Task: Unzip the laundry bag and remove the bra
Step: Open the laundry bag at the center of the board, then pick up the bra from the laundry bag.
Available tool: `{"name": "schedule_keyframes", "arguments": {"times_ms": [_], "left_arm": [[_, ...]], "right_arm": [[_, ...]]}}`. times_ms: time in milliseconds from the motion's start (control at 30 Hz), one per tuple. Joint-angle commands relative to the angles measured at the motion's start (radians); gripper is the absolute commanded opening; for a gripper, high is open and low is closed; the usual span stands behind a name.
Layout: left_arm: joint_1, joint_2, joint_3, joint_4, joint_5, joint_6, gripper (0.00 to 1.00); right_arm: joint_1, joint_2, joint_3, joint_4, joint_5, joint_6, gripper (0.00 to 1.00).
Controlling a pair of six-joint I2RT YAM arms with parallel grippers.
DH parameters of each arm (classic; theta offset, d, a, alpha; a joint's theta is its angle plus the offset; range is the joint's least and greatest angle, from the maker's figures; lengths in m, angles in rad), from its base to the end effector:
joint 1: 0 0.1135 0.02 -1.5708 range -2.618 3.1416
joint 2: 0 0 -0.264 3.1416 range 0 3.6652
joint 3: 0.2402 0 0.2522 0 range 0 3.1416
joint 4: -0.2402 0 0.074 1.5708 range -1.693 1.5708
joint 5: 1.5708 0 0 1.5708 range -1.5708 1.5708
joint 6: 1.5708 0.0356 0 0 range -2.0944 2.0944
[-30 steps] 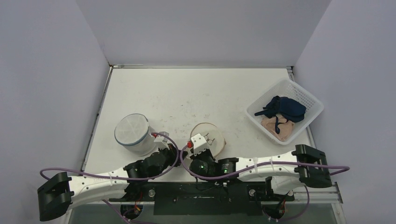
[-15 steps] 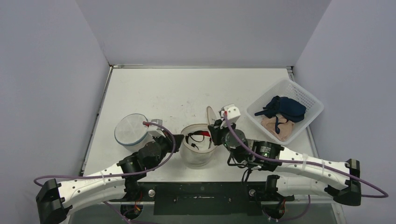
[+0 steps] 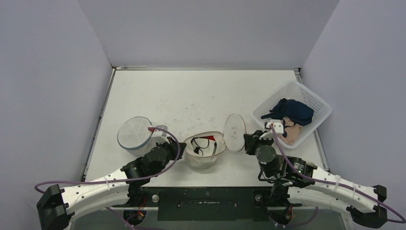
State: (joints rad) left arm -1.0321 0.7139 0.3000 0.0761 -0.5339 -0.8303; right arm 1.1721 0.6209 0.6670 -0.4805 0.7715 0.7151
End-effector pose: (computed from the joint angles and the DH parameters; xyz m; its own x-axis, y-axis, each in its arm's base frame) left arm 0.1015 -0.1346 0.2081 -0.4783 -0.4383 -0.7610 0.2069 0.7860 -0.5826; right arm 0.0762 0.1171 0.2964 -0.3955 0.2718 -0.8773 -0.2063 0.9045 0.3733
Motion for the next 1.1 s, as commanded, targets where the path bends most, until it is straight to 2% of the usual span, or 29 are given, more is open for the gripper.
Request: {"name": "schedule_keyframes", "arguments": {"times_ms": [0, 67, 167, 300, 467, 533, 600, 767, 867, 1067], "left_arm": [[0.004, -0.009, -0.025, 0.0, 0.045, -0.024, 0.0], [0.005, -0.007, -0.03, -0.001, 0.056, -0.027, 0.0], [0.005, -0.007, -0.029, -0.008, 0.065, -0.027, 0.0], [0.005, -0.019, -0.027, -0.025, 0.076, -0.031, 0.0], [0.006, -0.042, -0.021, -0.059, 0.097, -0.06, 0.0], [0.007, -0.049, -0.013, -0.074, 0.108, -0.076, 0.0], [0.007, -0.054, -0.005, -0.11, 0.125, -0.092, 0.0], [0.006, -0.044, 0.008, -0.138, 0.17, -0.114, 0.0], [0.006, -0.021, 0.005, -0.141, 0.191, -0.128, 0.0], [0.006, 0.004, -0.021, -0.091, 0.218, -0.151, 0.0]], "right_arm": [[-0.005, -0.061, -0.014, -0.193, 0.162, 0.197, 0.06], [-0.005, -0.08, -0.012, -0.223, 0.167, 0.209, 0.18], [-0.004, -0.081, 0.017, -0.231, 0.142, 0.17, 0.45], [-0.003, -0.034, 0.076, -0.167, 0.027, 0.039, 0.62], [0.003, 0.09, 0.062, 0.115, -0.316, -0.11, 0.63], [0.015, 0.176, 0.048, 0.203, -0.383, -0.121, 0.6], [0.036, 0.265, 0.036, 0.287, -0.403, -0.132, 0.57], [0.057, 0.456, 0.017, 0.46, -0.441, -0.156, 0.56], [0.056, 0.543, 0.006, 0.504, -0.467, -0.16, 0.56], [0.058, 0.614, -0.065, 0.522, -0.521, -0.144, 0.57]]}}
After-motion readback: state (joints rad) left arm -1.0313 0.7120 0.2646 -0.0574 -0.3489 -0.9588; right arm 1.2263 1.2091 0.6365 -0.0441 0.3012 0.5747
